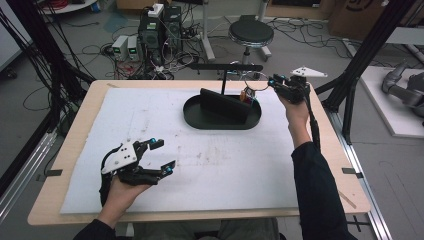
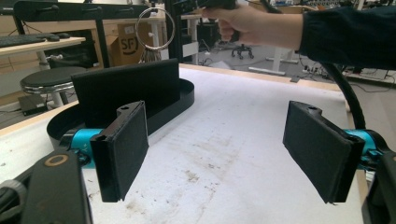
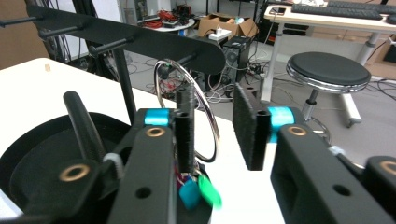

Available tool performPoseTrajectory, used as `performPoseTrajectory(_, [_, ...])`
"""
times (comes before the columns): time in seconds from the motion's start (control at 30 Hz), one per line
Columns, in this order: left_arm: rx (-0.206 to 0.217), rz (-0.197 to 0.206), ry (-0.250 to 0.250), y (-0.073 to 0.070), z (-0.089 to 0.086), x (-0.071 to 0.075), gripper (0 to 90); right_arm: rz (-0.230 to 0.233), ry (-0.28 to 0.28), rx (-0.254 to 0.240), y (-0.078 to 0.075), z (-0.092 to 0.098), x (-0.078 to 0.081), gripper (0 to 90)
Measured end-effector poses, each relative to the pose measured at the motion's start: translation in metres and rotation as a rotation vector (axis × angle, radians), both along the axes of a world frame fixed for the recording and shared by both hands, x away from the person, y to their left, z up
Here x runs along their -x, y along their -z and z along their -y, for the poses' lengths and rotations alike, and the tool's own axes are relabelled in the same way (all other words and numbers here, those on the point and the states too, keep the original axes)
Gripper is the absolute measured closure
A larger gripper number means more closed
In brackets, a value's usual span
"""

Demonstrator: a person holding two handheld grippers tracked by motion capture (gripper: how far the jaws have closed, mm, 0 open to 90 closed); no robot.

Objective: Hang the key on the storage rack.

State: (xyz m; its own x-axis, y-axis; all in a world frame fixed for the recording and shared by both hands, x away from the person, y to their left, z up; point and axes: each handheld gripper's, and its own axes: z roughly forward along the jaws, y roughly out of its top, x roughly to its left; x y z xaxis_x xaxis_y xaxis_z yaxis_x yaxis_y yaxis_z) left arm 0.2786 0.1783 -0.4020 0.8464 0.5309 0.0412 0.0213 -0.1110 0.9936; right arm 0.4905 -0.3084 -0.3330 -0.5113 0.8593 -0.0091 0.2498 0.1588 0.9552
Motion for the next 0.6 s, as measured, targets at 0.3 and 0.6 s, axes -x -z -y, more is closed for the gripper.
performPoseTrajectory(0.3, [-0.022,-0.019,-0.045,0.003,-0.004,-0.015,21.7,-0.015,-0.086,0.03,-0.022,0.008,0.028,52.2])
performPoseTrajectory(0.6, [-0.037,-0.045,-0.153,0.004,-0.007,-0.024,21.6,0.03,-0.182,0.008,-0.051,0.018,0.075,49.5])
